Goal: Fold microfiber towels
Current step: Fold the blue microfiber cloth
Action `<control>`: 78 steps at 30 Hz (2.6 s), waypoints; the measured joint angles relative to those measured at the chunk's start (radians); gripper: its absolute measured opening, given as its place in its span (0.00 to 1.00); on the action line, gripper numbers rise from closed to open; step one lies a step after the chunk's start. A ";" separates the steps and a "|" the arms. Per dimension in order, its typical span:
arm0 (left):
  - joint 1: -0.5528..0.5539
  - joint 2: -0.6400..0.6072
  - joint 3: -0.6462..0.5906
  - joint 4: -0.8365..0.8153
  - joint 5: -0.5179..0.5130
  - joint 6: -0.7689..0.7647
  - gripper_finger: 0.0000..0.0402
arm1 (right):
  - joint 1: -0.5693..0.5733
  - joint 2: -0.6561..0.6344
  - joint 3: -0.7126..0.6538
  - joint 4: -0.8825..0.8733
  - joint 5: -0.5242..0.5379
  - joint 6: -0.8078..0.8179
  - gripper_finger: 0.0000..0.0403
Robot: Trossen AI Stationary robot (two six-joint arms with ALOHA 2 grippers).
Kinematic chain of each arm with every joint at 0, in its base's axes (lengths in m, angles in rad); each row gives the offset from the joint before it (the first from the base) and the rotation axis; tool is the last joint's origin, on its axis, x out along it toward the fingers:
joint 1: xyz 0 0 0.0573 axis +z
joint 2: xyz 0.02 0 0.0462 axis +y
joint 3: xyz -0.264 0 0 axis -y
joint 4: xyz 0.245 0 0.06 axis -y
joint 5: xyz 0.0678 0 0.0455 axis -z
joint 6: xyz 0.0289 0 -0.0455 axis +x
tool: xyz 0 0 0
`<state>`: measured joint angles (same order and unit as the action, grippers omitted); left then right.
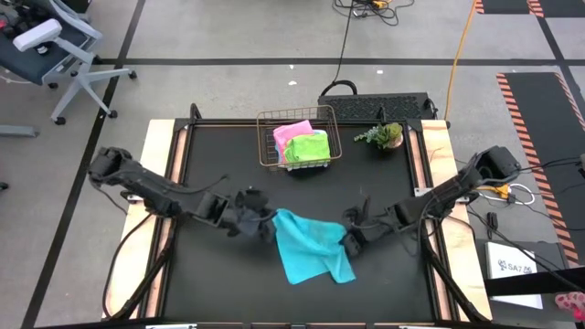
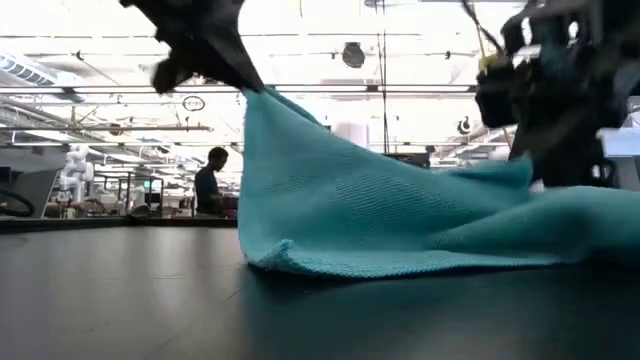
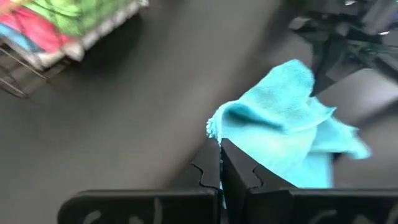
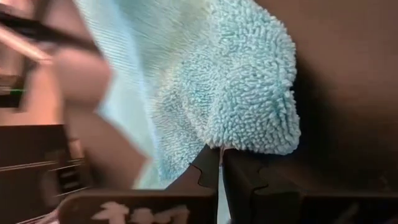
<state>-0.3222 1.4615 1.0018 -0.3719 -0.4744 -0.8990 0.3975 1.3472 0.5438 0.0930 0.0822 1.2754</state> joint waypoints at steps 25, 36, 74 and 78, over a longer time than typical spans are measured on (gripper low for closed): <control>0.194 0.102 0.001 0.022 0.019 0.197 0.12 | -0.162 0.000 0.000 -0.199 -0.037 -0.263 0.09; 0.296 0.155 0.000 0.067 0.286 0.160 0.24 | -0.161 -0.001 -0.001 -0.198 -0.060 -0.250 0.10; -0.036 0.481 0.004 0.358 0.389 0.008 0.01 | -0.176 -0.029 -0.001 -0.196 -0.183 -0.335 0.10; -0.040 0.482 0.004 0.356 0.389 -0.001 0.01 | -0.178 -0.090 -0.001 -0.231 -0.241 -0.360 0.10</control>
<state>-0.3622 1.9438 1.0054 -0.0158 -0.0851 -0.9001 0.2196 1.2570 0.5430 -0.1375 -0.1585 0.9155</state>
